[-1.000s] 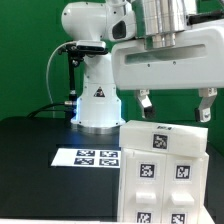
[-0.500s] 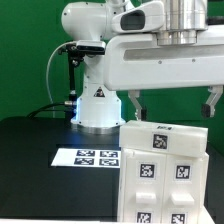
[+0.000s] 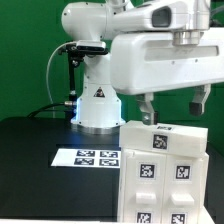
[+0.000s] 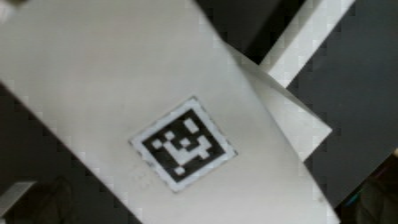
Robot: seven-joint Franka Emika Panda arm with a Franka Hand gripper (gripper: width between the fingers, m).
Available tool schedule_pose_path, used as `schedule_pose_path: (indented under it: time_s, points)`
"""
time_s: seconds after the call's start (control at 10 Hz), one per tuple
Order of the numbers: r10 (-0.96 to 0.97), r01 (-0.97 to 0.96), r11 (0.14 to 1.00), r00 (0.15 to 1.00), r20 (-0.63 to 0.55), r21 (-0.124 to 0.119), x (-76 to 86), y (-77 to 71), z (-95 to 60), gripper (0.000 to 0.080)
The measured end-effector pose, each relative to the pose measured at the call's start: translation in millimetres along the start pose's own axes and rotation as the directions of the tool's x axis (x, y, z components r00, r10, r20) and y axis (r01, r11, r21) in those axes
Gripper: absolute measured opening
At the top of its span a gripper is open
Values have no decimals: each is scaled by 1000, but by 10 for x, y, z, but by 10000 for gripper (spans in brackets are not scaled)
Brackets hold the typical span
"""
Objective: Assemble cabinet
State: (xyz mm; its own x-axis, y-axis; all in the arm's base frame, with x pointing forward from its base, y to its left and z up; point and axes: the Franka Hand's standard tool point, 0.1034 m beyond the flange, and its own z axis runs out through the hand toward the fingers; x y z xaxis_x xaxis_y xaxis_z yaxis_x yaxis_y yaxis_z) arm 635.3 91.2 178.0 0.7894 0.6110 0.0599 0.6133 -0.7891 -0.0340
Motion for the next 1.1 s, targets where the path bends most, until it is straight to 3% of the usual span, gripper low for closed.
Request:
schedule_pose_path:
  time_s: [0.3,0.4,0.5,0.7,0.9,1.0,1.1]
  points:
    - [-203,203,979,979,10,-8,-33,48,8,797]
    - [-376,377,926,926,34,-28,-52,93,42,797]
    - [-496,498,867,866,61,-25,-77,122,104,797]
    - [-478,480,877,876,63,-24,-102,121,261,797]
    - [-472,474,880,879,62,-27,-104,132,281,797]
    - [-439,441,897,896,62,-28,-107,132,286,656]
    - [-413,415,909,909,60,-29,-108,133,288,656]
